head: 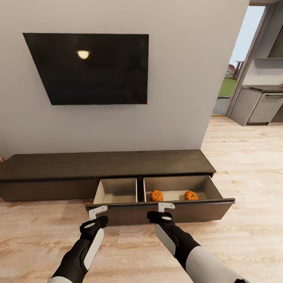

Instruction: Place each of the two pumpkins and all three candles from the living room inside a cabinet in the living room (use any cabinet), then make sure every cabinet is closed, and position the cauldron so it is next to a table in the living room.

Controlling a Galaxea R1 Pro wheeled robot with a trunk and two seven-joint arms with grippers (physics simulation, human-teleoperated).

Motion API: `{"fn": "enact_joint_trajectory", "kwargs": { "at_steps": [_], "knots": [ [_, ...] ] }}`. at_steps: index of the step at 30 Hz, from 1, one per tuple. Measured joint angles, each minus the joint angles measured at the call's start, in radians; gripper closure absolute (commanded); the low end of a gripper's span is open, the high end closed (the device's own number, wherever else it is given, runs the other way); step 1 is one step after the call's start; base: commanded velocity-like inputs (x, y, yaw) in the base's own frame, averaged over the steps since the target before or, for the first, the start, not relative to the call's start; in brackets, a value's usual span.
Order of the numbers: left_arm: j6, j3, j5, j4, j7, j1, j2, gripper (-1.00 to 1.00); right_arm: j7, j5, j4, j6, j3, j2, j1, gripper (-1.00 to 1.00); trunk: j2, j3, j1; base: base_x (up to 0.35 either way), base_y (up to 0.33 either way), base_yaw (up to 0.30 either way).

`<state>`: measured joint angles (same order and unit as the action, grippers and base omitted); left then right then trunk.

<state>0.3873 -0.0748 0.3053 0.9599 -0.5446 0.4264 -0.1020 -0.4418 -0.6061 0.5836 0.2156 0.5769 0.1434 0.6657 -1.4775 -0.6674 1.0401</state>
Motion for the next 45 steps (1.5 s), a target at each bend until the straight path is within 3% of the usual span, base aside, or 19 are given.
{"fn": "enact_joint_trajectory", "kwargs": {
  "at_steps": [5,13,20,25,30,34,38,45],
  "knots": [
    [-0.001,0.0,0.0,-0.003,0.0,0.0,0.001,-1.0,0.0,0.0,-0.026,-0.006,-0.003,0.0,-0.001,-1.0,-0.035,-0.016,0.019,0.0,0.0,0.0],
    [-0.002,0.001,-0.001,-0.032,0.001,0.001,0.002,-1.0,0.0,-0.001,-0.039,-0.103,-0.002,0.0,-0.004,-1.0,-0.091,-0.041,0.05,0.0,0.0,0.0],
    [-0.008,0.001,-0.001,-0.036,0.001,0.001,0.014,-1.0,0.0,-0.001,-0.131,-0.121,-0.005,0.001,-0.004,-1.0,-0.14,-0.063,0.077,0.0,0.0,0.0],
    [-0.082,0.002,-0.001,-0.075,0.047,0.001,0.019,-1.0,0.001,-0.001,-0.165,-0.17,-0.008,0.0,-0.003,-1.0,-0.175,-0.078,0.096,0.0,0.0,0.0],
    [-0.098,0.004,-0.025,-0.096,0.087,0.002,0.019,-1.0,0.001,-0.001,-0.173,-0.182,-0.008,-0.001,-0.003,-1.0,-0.21,-0.094,0.115,0.0,0.0,0.0],
    [-0.104,0.004,-0.046,-0.099,0.093,0.002,0.019,-1.0,0.002,0.0,-0.205,-0.206,-0.008,-0.001,-0.003,-1.0,-0.238,-0.107,0.13,0.0,0.0,0.0],
    [-0.164,0.003,-0.051,-0.111,0.095,0.002,0.019,-1.0,0.002,0.001,-0.266,-0.305,-0.005,-0.001,-0.003,-1.0,-0.266,-0.119,0.146,0.0,0.0,0.0],
    [-0.204,0.004,-0.054,-0.145,0.095,0.002,0.019,-1.0,0.002,0.002,-0.285,-0.339,-0.001,-0.001,-0.003,-1.0,-0.315,-0.141,0.173,0.0,0.0,0.0]
  ]
}}
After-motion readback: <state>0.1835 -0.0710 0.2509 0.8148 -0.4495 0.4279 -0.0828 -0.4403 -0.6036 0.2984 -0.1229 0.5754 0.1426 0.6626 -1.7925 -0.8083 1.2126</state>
